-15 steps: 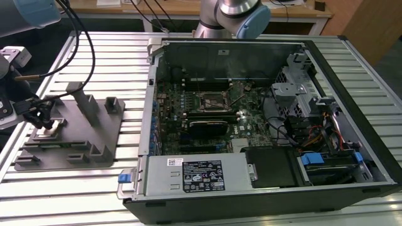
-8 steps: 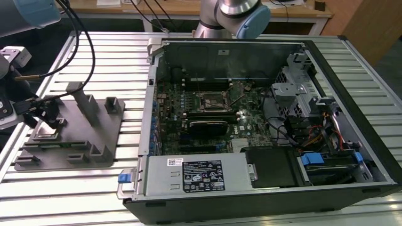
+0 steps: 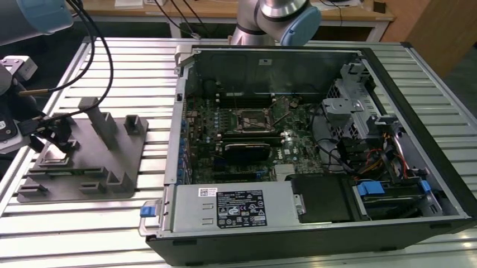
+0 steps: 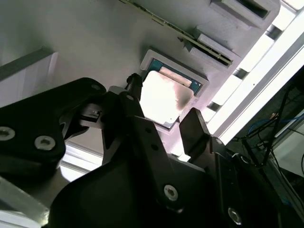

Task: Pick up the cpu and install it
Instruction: 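Pick up the cpu and move it towards the insertion slot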

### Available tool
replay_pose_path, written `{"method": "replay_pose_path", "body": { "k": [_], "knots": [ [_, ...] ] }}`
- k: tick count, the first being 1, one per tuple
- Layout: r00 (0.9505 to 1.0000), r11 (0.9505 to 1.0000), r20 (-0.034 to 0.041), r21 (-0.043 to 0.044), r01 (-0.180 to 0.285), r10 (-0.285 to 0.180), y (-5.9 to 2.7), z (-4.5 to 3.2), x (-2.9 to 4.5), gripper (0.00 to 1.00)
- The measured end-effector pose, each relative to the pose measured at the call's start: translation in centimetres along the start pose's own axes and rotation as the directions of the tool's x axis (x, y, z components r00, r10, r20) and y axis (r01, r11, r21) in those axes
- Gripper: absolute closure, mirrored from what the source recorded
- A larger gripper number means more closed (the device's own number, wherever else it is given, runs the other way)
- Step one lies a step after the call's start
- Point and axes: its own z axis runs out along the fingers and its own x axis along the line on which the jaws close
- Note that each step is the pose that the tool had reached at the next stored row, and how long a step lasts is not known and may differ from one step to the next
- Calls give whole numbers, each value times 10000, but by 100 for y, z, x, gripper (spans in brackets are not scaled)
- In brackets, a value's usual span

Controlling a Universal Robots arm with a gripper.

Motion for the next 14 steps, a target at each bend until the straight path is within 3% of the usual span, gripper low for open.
{"method": "replay_pose_path", "body": {
  "k": [6,14],
  "knots": [
    [9983,9983,-25,-16,574,-574,10,32,1,41],
    [9971,9971,-42,-22,766,-766,28,74,8,41]
  ]
}}
